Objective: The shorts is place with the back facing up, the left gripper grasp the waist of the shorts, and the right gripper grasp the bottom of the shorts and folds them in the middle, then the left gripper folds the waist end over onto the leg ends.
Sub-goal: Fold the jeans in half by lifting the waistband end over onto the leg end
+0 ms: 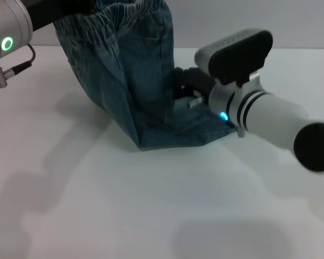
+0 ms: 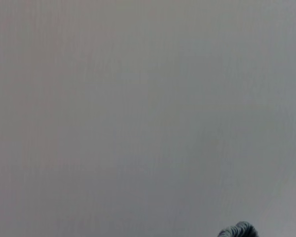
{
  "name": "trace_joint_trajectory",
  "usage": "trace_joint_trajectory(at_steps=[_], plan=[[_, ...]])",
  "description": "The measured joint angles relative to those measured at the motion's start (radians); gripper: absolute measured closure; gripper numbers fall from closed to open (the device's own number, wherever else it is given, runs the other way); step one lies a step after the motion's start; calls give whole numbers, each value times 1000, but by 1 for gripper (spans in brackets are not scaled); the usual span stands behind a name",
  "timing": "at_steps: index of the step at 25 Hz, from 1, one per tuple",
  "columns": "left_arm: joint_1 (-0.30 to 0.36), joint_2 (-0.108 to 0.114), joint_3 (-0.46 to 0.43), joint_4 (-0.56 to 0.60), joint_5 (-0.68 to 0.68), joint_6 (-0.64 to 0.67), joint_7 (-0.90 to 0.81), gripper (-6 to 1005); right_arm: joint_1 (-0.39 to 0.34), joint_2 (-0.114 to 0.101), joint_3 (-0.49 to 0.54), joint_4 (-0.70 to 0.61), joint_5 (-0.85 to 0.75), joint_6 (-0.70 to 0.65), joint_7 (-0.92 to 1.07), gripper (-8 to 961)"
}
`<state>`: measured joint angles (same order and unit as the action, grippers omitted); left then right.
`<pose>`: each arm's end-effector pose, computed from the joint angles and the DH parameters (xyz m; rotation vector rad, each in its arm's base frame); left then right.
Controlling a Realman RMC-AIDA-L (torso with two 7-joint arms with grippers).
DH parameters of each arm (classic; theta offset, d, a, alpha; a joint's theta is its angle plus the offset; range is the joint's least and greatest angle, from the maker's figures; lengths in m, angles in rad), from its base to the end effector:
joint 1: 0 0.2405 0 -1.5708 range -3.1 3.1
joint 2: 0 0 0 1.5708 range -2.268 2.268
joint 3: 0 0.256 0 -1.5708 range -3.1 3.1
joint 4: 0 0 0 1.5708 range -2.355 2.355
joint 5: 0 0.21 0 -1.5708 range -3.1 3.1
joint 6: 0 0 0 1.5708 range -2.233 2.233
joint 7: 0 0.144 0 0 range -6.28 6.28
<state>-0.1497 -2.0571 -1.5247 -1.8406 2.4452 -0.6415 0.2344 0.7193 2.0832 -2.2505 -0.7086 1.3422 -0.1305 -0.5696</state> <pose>-0.1221 0.3505 0.0693 -1.9911 -0.7727 -0.6221 0.1661 0.4014 -0.1301 -2.1796 0.7116 0.3759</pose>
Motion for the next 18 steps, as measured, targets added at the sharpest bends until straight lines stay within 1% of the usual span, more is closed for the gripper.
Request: trace_joint_trajectory(at_steps=[7, 13, 18], plan=[[-7, -1, 5, -3, 0, 7, 1, 930, -52, 5, -77, -84, 6, 11, 5, 954], [-6, -2, 21, 1, 0, 24, 2, 930, -51, 6, -95, -124, 6, 27, 6, 954], [-1, -1, 26, -5, -1, 30, 2, 930, -27, 6, -116, -150, 7, 36, 7, 954]])
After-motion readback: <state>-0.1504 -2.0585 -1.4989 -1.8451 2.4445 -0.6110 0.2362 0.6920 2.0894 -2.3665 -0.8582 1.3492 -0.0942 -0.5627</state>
